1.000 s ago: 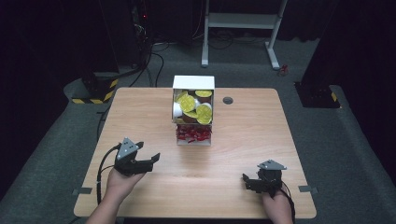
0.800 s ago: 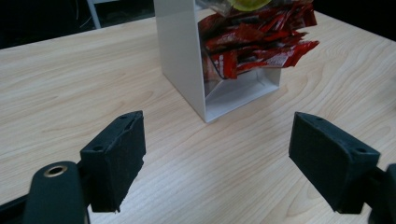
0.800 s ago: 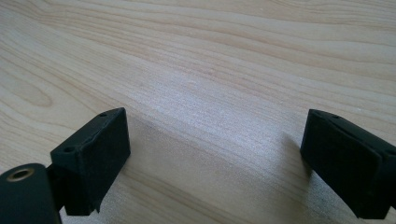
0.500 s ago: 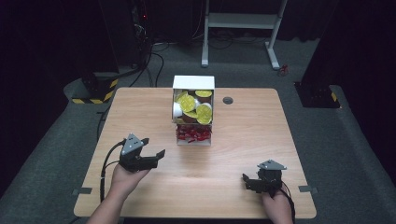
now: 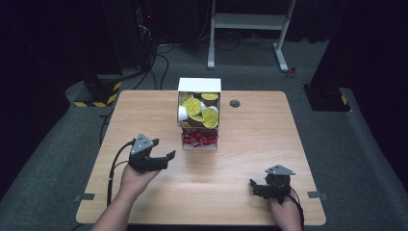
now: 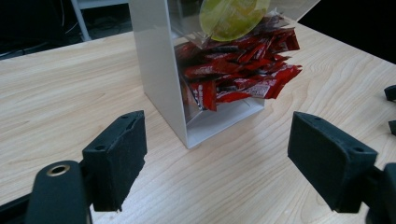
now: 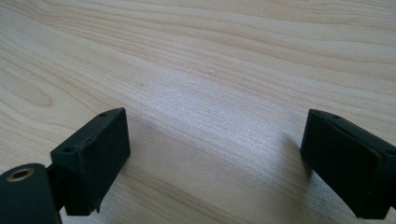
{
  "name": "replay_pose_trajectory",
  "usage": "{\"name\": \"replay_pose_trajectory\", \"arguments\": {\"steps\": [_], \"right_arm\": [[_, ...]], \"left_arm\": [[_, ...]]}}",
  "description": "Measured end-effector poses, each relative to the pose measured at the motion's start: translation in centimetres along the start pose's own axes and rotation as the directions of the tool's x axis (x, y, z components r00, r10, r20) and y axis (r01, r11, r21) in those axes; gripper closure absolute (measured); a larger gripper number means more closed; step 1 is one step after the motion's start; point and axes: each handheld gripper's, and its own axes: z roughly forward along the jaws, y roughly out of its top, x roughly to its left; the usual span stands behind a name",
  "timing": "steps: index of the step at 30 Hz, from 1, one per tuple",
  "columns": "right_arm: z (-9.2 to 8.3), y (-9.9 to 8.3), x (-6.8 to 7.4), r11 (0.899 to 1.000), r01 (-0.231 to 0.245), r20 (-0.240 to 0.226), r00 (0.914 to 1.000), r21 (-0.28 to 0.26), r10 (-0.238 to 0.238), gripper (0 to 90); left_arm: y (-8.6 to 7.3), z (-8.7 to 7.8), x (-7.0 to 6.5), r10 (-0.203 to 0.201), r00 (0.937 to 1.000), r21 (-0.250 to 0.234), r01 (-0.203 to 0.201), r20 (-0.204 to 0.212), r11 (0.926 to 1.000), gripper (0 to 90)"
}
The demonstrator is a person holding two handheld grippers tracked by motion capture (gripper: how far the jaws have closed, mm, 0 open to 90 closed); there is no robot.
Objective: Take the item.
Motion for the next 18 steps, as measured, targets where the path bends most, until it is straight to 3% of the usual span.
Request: {"name": "replay_pose_trajectory", "arguments": {"steps": [8, 18], "right_arm": [[0.0, 0.0, 0.0, 1.0, 0.013, -0.007, 0.9999, -0.001, -0.013, 8.1], [0.0, 0.0, 0.0, 1.0, 0.013, -0.007, 0.9999, -0.001, -0.013, 8.0]], "left_arm": [[0.4, 0.7, -0.1, -0.023, 0.9996, -0.005, 0.023, 0.017, 0.9997, 21.2], [0.7, 1.4, -0.3, -0.008, 0.9998, 0.007, 0.008, 0.018, 0.9999, 21.3]]}}
